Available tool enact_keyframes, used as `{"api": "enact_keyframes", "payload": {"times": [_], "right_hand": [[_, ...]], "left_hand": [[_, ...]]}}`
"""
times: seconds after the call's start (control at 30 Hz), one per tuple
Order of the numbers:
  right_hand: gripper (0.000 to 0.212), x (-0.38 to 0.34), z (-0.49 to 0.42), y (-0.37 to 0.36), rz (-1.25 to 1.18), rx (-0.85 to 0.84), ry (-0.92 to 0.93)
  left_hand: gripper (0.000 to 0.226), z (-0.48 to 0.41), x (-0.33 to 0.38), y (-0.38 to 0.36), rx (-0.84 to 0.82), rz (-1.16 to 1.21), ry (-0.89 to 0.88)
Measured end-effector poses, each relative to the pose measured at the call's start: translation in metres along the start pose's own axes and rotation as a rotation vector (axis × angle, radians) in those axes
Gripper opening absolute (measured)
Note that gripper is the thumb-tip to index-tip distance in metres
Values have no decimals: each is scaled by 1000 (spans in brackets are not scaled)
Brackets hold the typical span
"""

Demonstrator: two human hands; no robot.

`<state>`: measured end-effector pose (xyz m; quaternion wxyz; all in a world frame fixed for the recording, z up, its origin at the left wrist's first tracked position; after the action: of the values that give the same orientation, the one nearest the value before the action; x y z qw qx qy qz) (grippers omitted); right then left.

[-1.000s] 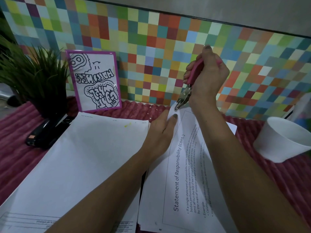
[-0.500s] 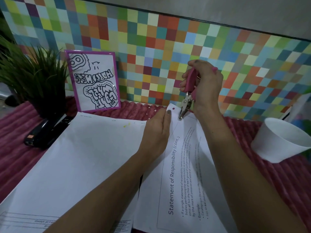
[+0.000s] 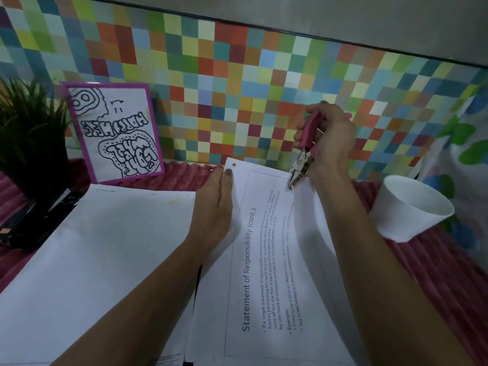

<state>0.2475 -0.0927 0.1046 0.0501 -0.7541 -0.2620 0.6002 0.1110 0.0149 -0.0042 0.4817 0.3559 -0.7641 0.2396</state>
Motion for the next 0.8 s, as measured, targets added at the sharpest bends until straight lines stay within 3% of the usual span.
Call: {"api": "enact_keyframes", "payload": {"times": [0.27, 0.8], "right_hand": [[16, -5, 0, 6, -77, -15, 93], [18, -7, 2, 2, -31, -65, 137]], "left_hand": [[33, 3, 13, -2, -5, -191, -107], [35, 3, 14, -2, -20, -203, -137]]}}
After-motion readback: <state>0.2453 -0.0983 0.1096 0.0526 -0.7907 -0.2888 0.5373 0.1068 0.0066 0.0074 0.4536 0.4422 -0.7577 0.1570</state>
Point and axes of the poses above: each hand's wrist, its own z-axis away from the middle knuckle, its own y-axis out of the back of the hand, x = y × z, the point moved 3 cm from there along -z, towards the middle knuckle, and after that the axes turned 3 degrees about z, right-handed, at the moved point
